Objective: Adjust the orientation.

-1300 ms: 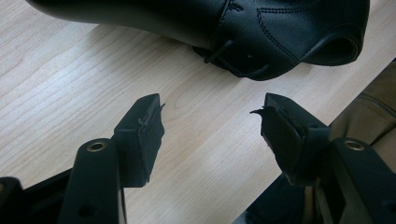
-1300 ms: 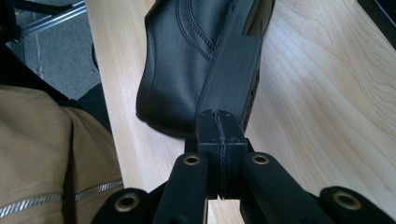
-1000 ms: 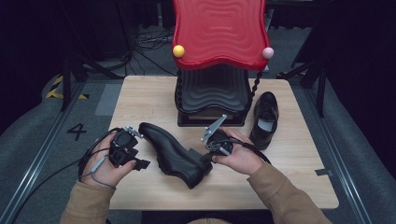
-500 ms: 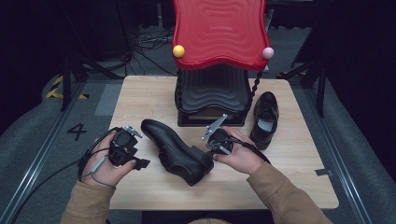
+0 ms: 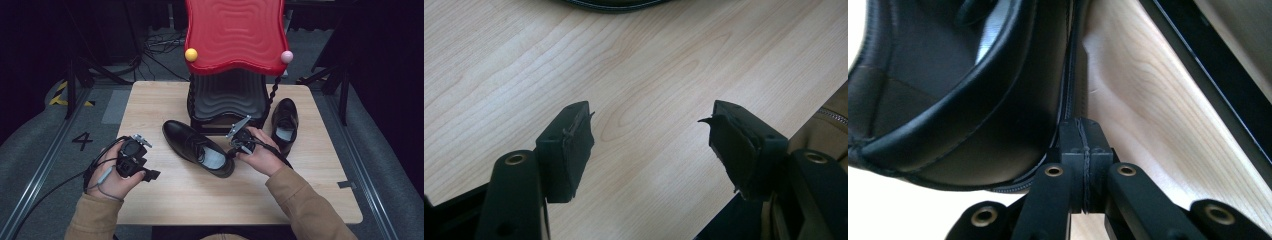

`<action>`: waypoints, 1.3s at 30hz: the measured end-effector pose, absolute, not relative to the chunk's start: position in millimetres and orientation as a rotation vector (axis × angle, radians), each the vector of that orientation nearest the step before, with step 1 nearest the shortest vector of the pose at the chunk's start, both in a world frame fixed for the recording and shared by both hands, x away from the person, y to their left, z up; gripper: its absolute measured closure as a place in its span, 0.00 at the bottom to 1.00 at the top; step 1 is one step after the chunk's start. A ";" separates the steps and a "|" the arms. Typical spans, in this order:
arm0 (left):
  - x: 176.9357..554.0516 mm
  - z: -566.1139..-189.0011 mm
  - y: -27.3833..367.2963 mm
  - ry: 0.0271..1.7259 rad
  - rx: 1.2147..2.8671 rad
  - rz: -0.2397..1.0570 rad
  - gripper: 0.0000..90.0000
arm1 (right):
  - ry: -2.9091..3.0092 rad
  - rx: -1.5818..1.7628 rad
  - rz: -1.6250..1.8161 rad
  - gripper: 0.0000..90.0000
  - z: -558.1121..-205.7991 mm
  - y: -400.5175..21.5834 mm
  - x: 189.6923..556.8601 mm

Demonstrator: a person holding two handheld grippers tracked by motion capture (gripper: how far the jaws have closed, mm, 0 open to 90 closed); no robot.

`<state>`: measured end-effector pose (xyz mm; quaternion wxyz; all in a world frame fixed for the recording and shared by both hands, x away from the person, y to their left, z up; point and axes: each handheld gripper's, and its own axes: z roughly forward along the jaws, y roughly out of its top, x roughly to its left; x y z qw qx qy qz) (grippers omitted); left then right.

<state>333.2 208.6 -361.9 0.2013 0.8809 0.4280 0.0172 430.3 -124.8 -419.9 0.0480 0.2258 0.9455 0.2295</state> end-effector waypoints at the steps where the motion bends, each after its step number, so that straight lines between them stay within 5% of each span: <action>1: 333.2 -362.2 208.4 1.195 2.461 0.046 0.38 | 2.881 0.701 0.691 1.00 -422.1 -125.3 432.3; 20: 335.9 -364.5 210.1 1.211 2.461 0.042 0.36 | 2.874 0.773 0.720 0.96 -413.1 -142.5 439.2; 39: 348.0 -357.3 200.7 1.128 2.457 0.060 0.35 | 2.901 0.612 0.859 0.79 -341.8 -143.4 409.6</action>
